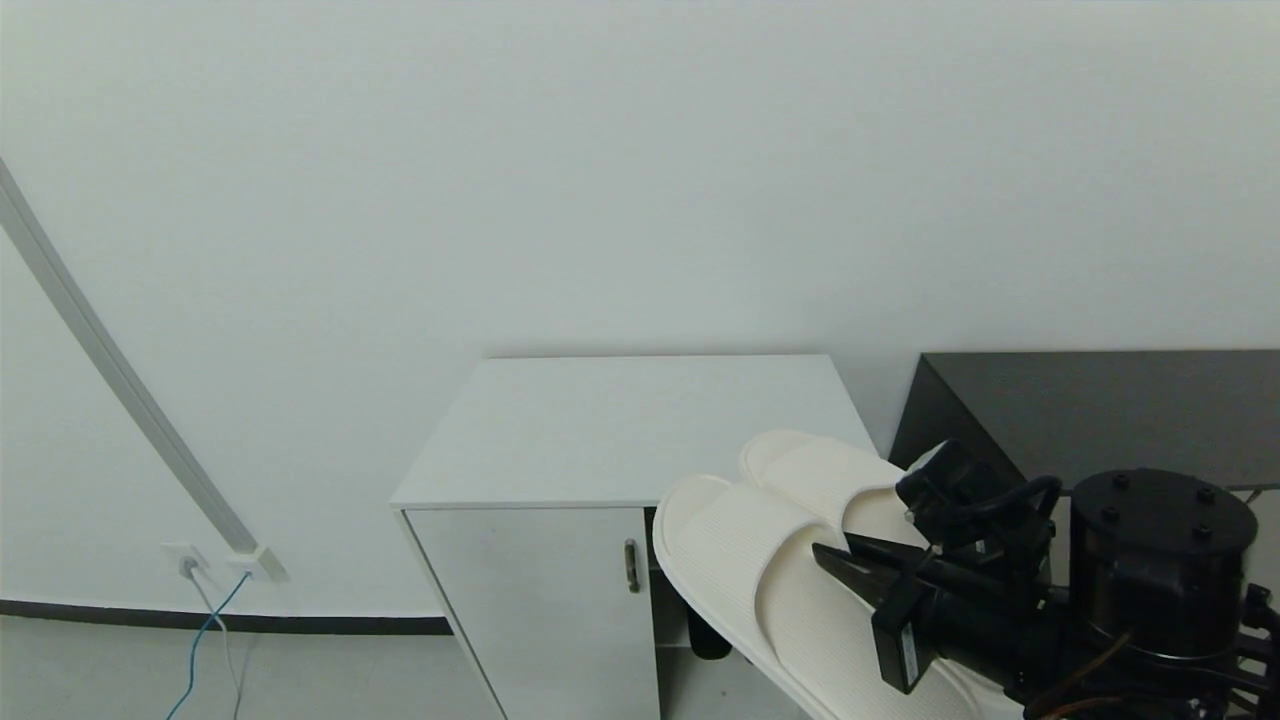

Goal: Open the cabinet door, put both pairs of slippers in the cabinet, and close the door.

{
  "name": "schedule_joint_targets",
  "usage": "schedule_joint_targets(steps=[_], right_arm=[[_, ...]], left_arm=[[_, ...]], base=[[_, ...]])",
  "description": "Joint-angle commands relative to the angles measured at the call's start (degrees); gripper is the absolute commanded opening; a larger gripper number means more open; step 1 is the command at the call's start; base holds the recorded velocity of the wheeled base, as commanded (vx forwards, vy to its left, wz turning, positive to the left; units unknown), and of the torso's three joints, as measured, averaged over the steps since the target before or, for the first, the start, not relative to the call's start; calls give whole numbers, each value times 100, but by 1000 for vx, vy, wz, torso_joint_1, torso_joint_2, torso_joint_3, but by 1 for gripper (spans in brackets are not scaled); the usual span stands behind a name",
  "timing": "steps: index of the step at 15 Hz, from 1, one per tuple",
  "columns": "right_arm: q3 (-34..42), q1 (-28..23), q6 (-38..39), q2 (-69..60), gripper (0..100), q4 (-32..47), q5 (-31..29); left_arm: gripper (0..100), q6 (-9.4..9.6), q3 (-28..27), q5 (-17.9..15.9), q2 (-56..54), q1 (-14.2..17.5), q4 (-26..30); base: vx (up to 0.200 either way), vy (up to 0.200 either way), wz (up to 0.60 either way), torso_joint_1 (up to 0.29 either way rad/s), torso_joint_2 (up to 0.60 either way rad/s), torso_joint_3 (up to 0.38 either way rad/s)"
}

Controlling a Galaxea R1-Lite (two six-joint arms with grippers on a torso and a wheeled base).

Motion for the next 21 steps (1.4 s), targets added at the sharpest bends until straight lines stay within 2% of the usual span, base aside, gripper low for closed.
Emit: schedule_joint_targets(steps=[1,14,21], right_arm=[[-6,3,-6,30,0,-2,1],[29,117,-6,39,0,-81,-8],[56,126,-15,135,0,-257,-26]], left_arm=[[0,4,1,-2,7,4,2],[0,-5,1,-2,7,4,2],[0,-5,1,-2,7,4,2]], base=[[0,0,0,-149,339,183],[0,0,0,-162,366,202],[0,0,0,-223,542,314]])
